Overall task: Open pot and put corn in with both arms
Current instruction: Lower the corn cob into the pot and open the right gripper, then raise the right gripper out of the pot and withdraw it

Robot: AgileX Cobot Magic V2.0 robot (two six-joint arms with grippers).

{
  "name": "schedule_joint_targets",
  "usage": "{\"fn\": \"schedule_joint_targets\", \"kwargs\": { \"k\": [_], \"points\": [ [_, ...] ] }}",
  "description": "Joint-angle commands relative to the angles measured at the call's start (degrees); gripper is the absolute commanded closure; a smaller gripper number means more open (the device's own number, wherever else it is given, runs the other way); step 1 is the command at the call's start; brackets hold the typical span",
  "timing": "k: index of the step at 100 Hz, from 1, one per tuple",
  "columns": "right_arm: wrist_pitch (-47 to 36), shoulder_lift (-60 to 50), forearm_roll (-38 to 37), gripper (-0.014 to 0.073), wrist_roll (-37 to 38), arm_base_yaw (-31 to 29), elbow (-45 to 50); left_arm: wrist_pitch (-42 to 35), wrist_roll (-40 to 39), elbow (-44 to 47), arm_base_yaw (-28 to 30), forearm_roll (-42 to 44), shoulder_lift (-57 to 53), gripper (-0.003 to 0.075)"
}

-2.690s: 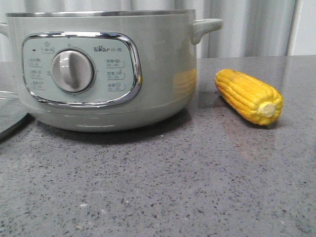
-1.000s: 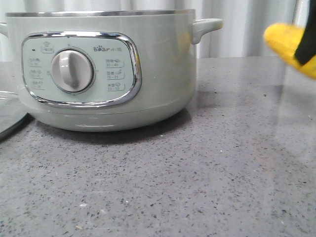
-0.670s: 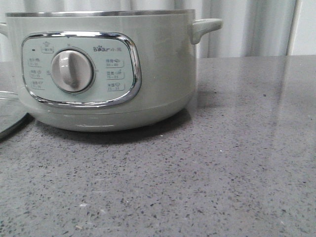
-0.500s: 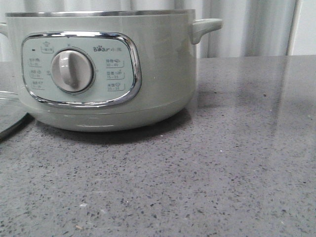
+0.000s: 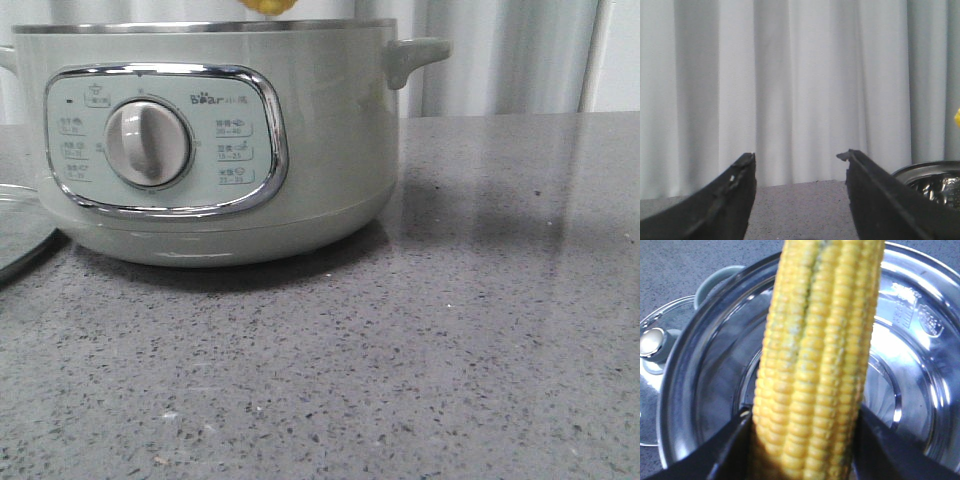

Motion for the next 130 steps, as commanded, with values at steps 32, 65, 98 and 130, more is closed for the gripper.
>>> {"fn": "schedule_joint_targets", "kwargs": {
  "k": [32,65,98,130],
  "points": [
    [-2.8,-1.2,0.6,0.0242,-0.7,0.1,-3.0,-4.0,-0.3,-2.0,-0.1,-0.4,-0.1,0.0363],
    [0.4,-5.4,-2.4,0.0542,-0.7,0.1,-3.0,-3.4,-0.5,-2.0,-0.1,-0.4,-3.8,0.0517],
    [1.9,-14.3,-7.7,0.0667,-0.7,0.1,2.0,6.1,-0.5,-2.0,-0.1,-0.4,-10.2,0.0741],
    [-10.6,-32.5,-9.6,0.0667,-0.7,0.1,22.4,13.0,-0.5,0.4,-0.1,-1.1,-19.5,0.0741]
  ]
}}
